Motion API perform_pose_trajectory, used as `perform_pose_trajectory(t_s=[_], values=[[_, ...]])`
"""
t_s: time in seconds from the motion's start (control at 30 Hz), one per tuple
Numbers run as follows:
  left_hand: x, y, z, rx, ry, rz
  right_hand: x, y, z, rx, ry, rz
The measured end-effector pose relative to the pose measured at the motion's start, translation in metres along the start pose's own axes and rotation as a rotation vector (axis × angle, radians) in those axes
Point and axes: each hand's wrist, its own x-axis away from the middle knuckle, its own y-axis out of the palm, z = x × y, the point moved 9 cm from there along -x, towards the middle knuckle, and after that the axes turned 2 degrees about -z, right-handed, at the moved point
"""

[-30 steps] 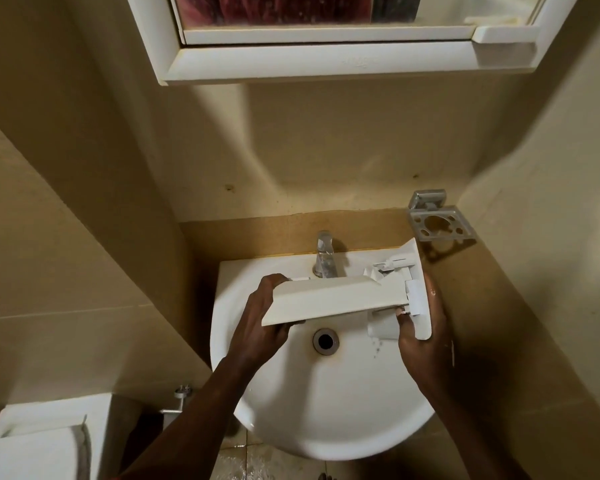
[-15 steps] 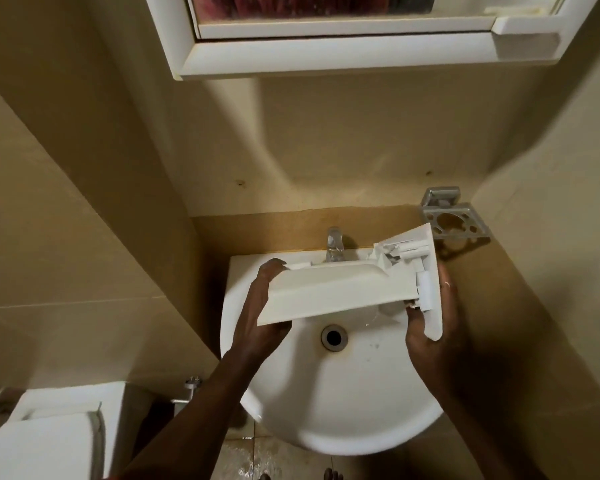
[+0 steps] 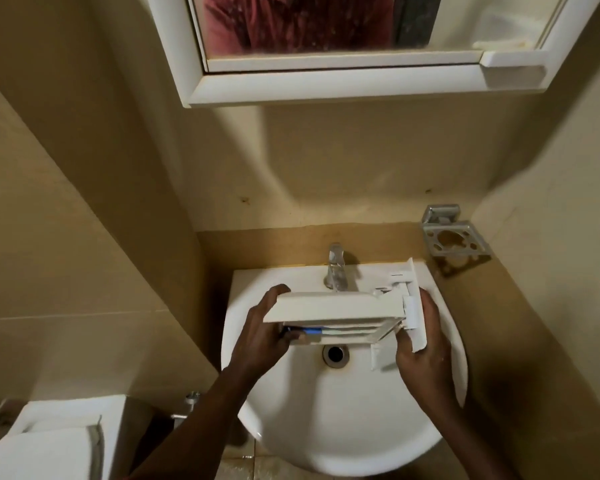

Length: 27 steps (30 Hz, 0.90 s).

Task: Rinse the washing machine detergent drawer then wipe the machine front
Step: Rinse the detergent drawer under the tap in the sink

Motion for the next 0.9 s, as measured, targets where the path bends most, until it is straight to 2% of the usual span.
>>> perform_pose_trajectory(t_s=[0.1,0.17,0.33,0.47,0.63,0.77,0.9], values=[[-0.014,-0.01,0.01,-0.01,-0.046,0.071,-0.006,-0.011,0.005,-0.138,0.111,0.055],[-0.014,-0.017,0.011,0.026,-0.149,0.142,-0.01,-0.016,0.017,-0.19,0.208,0.068],[-0.005,-0.023,0.007,0.15,-0.292,0.239,-0.007,-0.006,0.054,-0.48,0.556,-0.021],[0.011,-0.022,-0.011,0.287,-0.389,0.312,0.002,0.004,0.076,-0.685,0.754,-0.097],[0.041,-0.01,-0.036,0.518,-0.566,0.318,0.012,0.015,0.085,-0.924,0.946,-0.106],[0.065,0.009,-0.043,0.778,-0.692,0.328,0.026,0.047,0.072,-1.043,1.02,-0.25],[0.098,0.012,-0.048,0.932,-0.805,0.441,0.047,0.081,0.058,-1.071,1.072,-0.346]])
